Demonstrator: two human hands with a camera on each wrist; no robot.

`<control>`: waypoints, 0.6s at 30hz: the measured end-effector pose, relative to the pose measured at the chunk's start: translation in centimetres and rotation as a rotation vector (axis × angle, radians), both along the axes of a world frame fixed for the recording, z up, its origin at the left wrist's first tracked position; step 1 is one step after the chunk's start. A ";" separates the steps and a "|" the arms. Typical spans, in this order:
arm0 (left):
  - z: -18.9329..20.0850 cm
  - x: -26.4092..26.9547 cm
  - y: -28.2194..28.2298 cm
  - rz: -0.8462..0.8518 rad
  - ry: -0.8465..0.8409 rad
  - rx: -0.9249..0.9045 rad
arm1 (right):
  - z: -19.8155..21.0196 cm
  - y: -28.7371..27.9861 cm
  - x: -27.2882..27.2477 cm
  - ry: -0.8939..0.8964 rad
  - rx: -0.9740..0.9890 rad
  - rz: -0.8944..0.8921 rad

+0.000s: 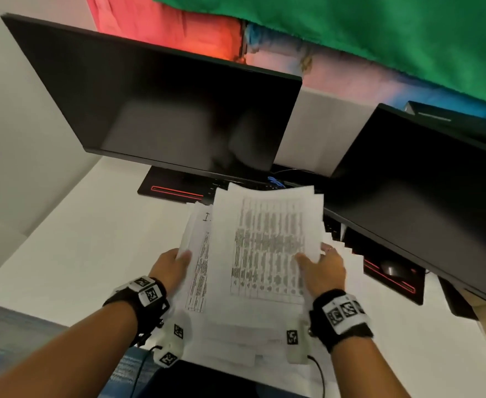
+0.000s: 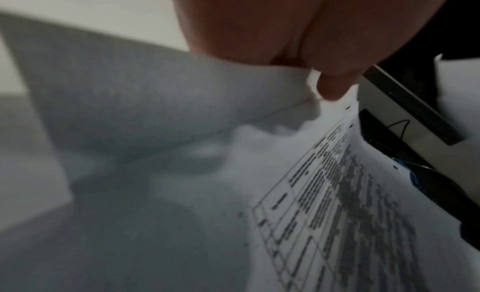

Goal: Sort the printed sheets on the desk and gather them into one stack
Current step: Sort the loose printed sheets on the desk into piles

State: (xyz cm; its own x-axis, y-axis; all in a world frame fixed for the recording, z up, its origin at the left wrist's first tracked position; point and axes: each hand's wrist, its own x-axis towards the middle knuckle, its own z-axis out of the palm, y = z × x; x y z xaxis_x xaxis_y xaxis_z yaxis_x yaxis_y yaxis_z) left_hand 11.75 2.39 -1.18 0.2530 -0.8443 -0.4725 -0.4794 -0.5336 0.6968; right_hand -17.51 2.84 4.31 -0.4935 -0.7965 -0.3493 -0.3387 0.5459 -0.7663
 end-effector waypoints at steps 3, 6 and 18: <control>0.0 -0.4 -0.7 -0.010 0.043 0.095 | -5.4 0.2 2.5 0.134 0.235 0.152; -0.6 -1.0 -0.7 -0.110 -0.004 0.158 | -8.6 0.8 5.0 0.131 0.266 0.327; 9.2 1.8 -1.6 -0.054 0.455 -0.355 | 2.5 -1.5 3.3 -0.385 -0.248 0.192</control>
